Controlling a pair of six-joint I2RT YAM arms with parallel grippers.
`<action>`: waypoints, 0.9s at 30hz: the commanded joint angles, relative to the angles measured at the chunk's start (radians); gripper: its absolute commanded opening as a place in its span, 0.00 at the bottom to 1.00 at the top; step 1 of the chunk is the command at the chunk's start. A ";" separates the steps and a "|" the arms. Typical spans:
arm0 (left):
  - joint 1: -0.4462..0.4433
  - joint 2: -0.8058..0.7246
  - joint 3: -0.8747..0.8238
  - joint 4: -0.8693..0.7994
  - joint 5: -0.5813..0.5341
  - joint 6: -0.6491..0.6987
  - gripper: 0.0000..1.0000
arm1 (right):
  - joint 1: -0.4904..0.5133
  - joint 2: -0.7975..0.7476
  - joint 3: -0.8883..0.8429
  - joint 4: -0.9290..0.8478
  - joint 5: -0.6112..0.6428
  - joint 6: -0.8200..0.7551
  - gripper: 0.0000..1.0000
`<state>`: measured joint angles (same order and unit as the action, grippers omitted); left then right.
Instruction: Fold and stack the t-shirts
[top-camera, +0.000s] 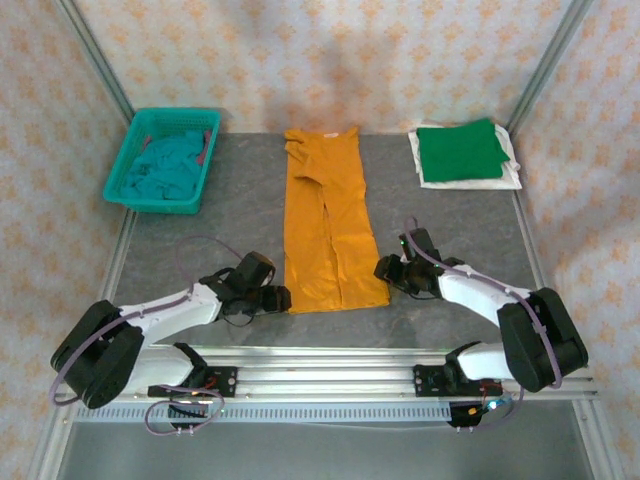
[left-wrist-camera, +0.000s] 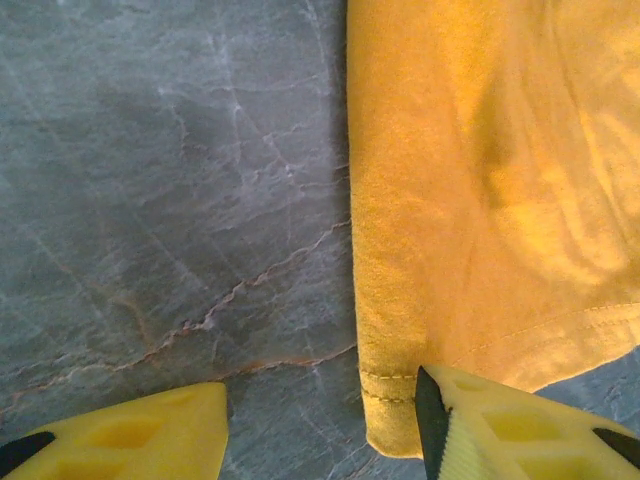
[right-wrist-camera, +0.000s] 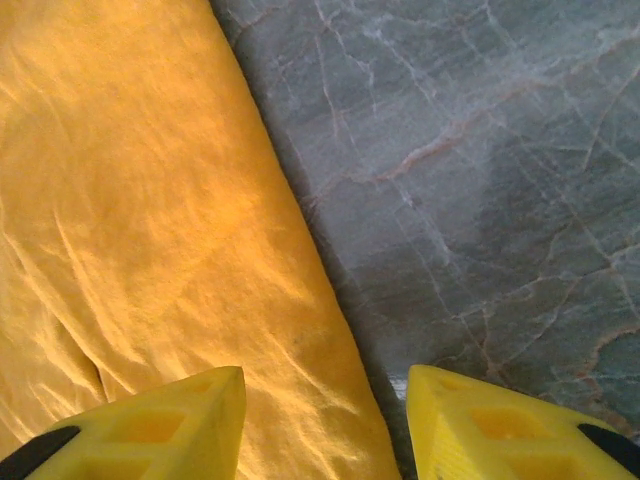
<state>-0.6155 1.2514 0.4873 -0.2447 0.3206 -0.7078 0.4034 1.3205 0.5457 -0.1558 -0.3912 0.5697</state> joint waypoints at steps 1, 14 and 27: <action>-0.047 0.050 0.032 0.077 0.039 -0.017 0.52 | 0.006 0.009 -0.015 0.024 0.028 0.012 0.47; -0.106 0.035 0.081 -0.029 0.012 -0.058 0.51 | 0.008 0.011 -0.026 0.045 0.034 0.014 0.47; -0.106 0.092 0.063 0.026 -0.022 -0.045 0.39 | 0.018 0.015 -0.033 0.078 0.012 0.025 0.47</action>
<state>-0.7185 1.3327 0.5461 -0.2367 0.3294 -0.7589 0.4068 1.3251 0.5285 -0.1051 -0.3862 0.5838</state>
